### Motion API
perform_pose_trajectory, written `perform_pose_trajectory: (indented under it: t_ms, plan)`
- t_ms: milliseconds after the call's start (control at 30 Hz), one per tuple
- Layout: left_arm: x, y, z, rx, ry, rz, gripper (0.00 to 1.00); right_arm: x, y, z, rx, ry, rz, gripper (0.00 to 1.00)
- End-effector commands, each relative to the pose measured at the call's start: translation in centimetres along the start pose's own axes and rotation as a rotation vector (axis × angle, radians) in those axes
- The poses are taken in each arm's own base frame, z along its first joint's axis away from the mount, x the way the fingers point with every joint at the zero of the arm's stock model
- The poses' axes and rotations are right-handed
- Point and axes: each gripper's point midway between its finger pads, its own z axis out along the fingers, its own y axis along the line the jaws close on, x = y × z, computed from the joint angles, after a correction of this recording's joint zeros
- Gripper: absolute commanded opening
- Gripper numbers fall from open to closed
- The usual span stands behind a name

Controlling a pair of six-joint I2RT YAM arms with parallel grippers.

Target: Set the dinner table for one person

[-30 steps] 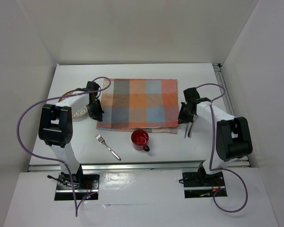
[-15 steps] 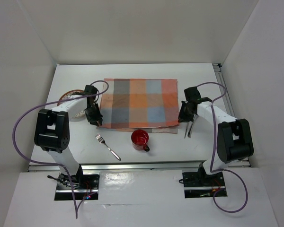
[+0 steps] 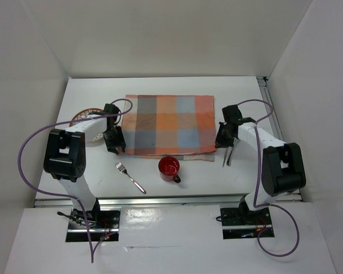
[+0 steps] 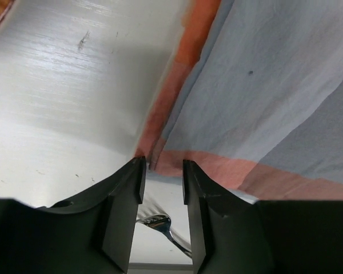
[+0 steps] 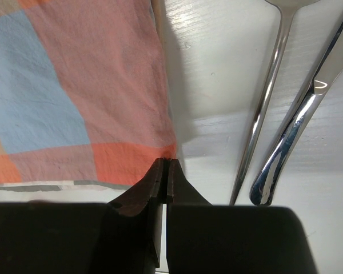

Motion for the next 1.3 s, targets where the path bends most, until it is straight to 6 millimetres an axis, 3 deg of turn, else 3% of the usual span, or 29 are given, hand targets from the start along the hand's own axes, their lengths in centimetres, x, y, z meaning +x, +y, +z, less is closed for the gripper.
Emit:
perform_pose_trajectory:
  t_ms: [0,200,267,367,500,533,633,767,867,1000,1067,1100,1200,1267]
  plan:
    - [-1.3,-0.4,-1.2,0.000,-0.047,0.008,0.49,-1.3,0.2,-0.3,0.001,-0.037,-0.002,0.00]
    - [-1.2,-0.4,-0.6,-0.005,-0.039,0.008,0.51,-1.3,0.2,-0.3,0.001,-0.037,-0.002,0.00]
    - [-1.2,-0.4,-0.6,-0.005,-0.039,0.008,0.43,-1.2,0.1,0.0,0.005,-0.029,-0.001,0.00]
    - [-1.5,-0.6,-0.8,0.000,-0.047,0.008,0.24,-1.3,0.0,0.0,0.013,-0.034,-0.001,0.00]
    - [-2.5,-1.1,-1.9,0.012,-0.070,0.008,0.11,-1.4,0.1,-0.2,0.013,-0.034,-0.001,0.00]
    - [-2.7,-1.2,-2.3,0.015,-0.074,0.008,0.00,-1.6,0.1,-0.4,0.009,-0.042,-0.001,0.00]
    - [-3.4,-1.4,-3.8,0.018,-0.100,0.008,0.00,-2.2,0.5,-1.1,-0.001,-0.059,-0.011,0.00]
    - [-6.3,-1.7,-7.3,0.059,-0.193,-0.014,0.00,-3.1,1.0,-2.4,-0.016,-0.089,-0.030,0.00]
    - [-6.8,-1.6,-8.9,0.066,-0.216,-0.014,0.00,-2.8,1.0,-3.1,-0.025,-0.084,-0.041,0.00]
    - [-6.9,-0.6,-9.4,0.082,-0.219,-0.034,0.00,-1.2,0.5,-3.7,-0.019,-0.063,-0.049,0.00]
    - [-5.9,-0.5,-8.4,0.086,-0.185,-0.033,0.00,-0.1,0.3,-3.4,-0.028,-0.042,-0.040,0.00]
    - [-5.8,-0.5,-8.1,0.086,-0.184,-0.033,0.00,0.3,0.9,-3.3,-0.068,-0.022,-0.041,0.04]
    - [-5.1,-0.8,-7.0,0.107,-0.155,-0.030,0.00,0.8,2.3,-2.4,-0.146,0.016,-0.035,0.41]
    - [-5.0,-0.7,-6.7,0.106,-0.152,-0.031,0.00,1.0,3.2,-1.6,-0.190,0.041,-0.024,0.46]
